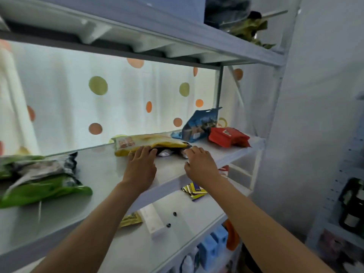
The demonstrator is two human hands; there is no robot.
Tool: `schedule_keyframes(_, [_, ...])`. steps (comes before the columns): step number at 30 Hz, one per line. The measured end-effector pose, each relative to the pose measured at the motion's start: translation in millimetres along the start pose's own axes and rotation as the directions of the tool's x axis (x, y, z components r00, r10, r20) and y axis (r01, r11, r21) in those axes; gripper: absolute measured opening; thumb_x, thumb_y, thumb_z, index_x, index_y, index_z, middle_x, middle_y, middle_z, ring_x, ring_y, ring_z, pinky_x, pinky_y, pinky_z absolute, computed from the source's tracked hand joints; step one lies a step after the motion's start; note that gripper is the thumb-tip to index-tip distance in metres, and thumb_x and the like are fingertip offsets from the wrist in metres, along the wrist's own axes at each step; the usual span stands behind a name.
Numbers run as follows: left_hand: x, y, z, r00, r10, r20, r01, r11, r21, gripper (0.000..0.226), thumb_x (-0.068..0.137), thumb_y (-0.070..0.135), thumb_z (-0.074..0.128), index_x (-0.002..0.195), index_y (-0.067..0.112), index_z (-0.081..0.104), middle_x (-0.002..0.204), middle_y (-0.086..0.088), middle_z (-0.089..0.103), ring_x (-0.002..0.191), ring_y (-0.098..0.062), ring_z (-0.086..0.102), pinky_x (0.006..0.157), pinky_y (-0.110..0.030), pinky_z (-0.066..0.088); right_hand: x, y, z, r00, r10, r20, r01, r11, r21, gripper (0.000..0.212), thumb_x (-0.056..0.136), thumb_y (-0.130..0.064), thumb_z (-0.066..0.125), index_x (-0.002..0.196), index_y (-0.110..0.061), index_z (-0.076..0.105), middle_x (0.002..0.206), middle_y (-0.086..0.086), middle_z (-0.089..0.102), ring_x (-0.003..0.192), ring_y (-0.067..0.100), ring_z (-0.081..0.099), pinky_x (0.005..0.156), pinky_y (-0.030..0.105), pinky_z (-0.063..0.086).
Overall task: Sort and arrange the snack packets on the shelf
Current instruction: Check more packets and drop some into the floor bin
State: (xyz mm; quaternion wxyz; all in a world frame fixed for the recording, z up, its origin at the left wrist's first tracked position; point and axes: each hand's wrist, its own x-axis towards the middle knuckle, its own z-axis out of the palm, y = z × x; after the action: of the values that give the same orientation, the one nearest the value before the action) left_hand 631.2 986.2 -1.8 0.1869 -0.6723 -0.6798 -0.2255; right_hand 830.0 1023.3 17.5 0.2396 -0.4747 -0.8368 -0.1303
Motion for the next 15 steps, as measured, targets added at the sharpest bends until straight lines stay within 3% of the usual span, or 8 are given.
schedule_keyframes(4, [4,-11,5,0.987,-0.158,0.035,0.157,0.987,0.042,0.072,0.095,0.04,0.051,0.153,0.018,0.015,0.16,-0.009,0.018,0.146,-0.031,0.017,0.115,-0.051,0.02,23,-10,22,0.994,-0.106,0.016,0.104,0.991,0.087,0.039,0.093,-0.016,0.049,0.131,-0.013,0.055,0.129,0.009,0.057,0.12,0.027,0.051,0.098,0.036,0.042])
schedule_keyframes(6, [5,-9,8,0.984,-0.172,0.04,0.168,0.983,0.077,0.073,0.095,0.041,0.051,0.153,0.018,0.014,0.16,-0.008,0.016,0.148,-0.029,0.014,0.116,-0.051,0.019,27,-13,35,0.989,-0.137,0.064,0.131,0.987,0.089,0.039,0.096,-0.019,0.047,0.134,-0.013,0.052,0.131,0.009,0.055,0.119,0.027,0.051,0.096,0.035,0.04])
schedule_keyframes(9, [7,-10,10,0.98,-0.198,0.022,0.194,0.972,0.131,0.074,0.094,0.042,0.052,0.153,0.017,0.016,0.16,-0.008,0.016,0.148,-0.028,0.013,0.117,-0.05,0.017,33,-11,51,0.989,-0.098,0.109,0.063,0.955,0.289,0.038,0.098,-0.027,0.049,0.133,-0.013,0.054,0.132,0.008,0.053,0.118,0.026,0.052,0.094,0.037,0.043])
schedule_keyframes(12, [13,-16,12,0.99,-0.141,0.019,0.133,0.966,0.223,0.074,0.093,0.047,0.052,0.152,0.018,0.018,0.159,-0.009,0.018,0.148,-0.028,0.013,0.118,-0.048,0.017,38,-6,58,0.992,-0.023,0.123,-0.04,0.874,0.485,0.034,0.096,-0.029,0.053,0.125,-0.013,0.06,0.127,0.009,0.057,0.112,0.025,0.056,0.09,0.037,0.046])
schedule_keyframes(15, [26,-23,18,0.994,-0.1,0.038,0.084,0.951,0.296,0.071,0.092,0.042,0.054,0.15,0.016,0.023,0.158,-0.01,0.022,0.147,-0.031,0.016,0.116,-0.049,0.021,38,-1,65,0.995,-0.028,0.093,-0.02,0.876,0.481,0.031,0.096,-0.031,0.051,0.121,-0.015,0.062,0.122,0.006,0.059,0.11,0.023,0.057,0.085,0.035,0.045])
